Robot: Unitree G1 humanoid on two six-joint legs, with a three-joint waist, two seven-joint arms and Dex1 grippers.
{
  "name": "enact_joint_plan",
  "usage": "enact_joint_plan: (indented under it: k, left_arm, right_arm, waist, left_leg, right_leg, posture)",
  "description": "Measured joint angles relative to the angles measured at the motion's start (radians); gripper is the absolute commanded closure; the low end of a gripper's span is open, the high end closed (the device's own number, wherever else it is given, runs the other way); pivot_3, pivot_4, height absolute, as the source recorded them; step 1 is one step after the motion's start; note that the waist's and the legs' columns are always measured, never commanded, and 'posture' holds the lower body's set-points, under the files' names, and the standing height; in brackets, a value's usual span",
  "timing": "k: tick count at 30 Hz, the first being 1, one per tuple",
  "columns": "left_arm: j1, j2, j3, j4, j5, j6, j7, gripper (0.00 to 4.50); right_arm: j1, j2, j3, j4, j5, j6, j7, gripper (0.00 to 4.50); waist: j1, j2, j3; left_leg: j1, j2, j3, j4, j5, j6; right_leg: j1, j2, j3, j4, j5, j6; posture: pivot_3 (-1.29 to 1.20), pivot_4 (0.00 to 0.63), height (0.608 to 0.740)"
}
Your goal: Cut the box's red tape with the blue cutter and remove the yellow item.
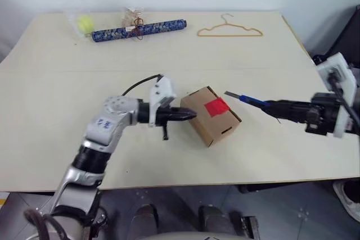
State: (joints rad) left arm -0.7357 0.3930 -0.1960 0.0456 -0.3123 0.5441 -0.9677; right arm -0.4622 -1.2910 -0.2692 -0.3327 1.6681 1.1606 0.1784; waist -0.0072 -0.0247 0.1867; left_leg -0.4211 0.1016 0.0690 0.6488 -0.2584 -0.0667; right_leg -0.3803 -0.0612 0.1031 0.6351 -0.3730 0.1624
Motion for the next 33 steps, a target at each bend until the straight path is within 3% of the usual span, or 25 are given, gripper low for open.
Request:
enact_joint_plan:
  k: [3,10,19,33]
  left_arm:
    - [-0.033,-0.051,-0.008,0.06,0.026,0.002,0.066,4.5]
    - [-0.051,-0.112,0.006,0.114,0.074,0.02,0.205,4.5]
    - [-0.052,-0.12,-0.02,0.085,0.1,0.067,0.238,4.5]
    - [-0.058,-0.138,-0.022,0.078,0.104,0.1,0.246,4.5]
  right_arm:
    - [-0.164,0.116,0.138,0.057,-0.108,-0.001,-0.081,4.43]
    - [-0.29,0.308,0.287,0.119,-0.332,0.049,-0.149,4.43]
    - [-0.417,0.375,0.279,0.145,-0.351,0.223,-0.189,4.43]
    - [-0.414,0.444,0.217,0.138,-0.398,0.341,-0.201,4.43]
  waist:
    - [-0.004,0.0,0.0]
    - [0.007,0.0,0.0]
    - [0.007,0.0,0.0]
    - [0.01,0.0,0.0]
  left_leg:
    - [-0.001,-0.001,0.0,0.0,0.0,-0.001]
    - [-0.003,-0.001,0.004,0.0,0.001,-0.002]
    - [-0.003,-0.001,0.006,0.001,0.001,-0.002]
    - [-0.003,-0.001,0.006,0.001,0.001,-0.002]
  right_leg:
    - [-0.003,0.0,0.002,0.001,0.0,0.0]
    - [-0.014,0.0,0.005,0.012,0.0,0.0]
    - [-0.012,0.0,0.005,0.012,0.0,0.0]
    - [-0.012,0.0,0.005,0.013,0.0,0.0]
  posture:
    - [0.0,0.15,0.74]
    - [0.0,0.15,0.74]
    - [0.0,0.15,0.74]
    - [0.0,0.15,0.74]
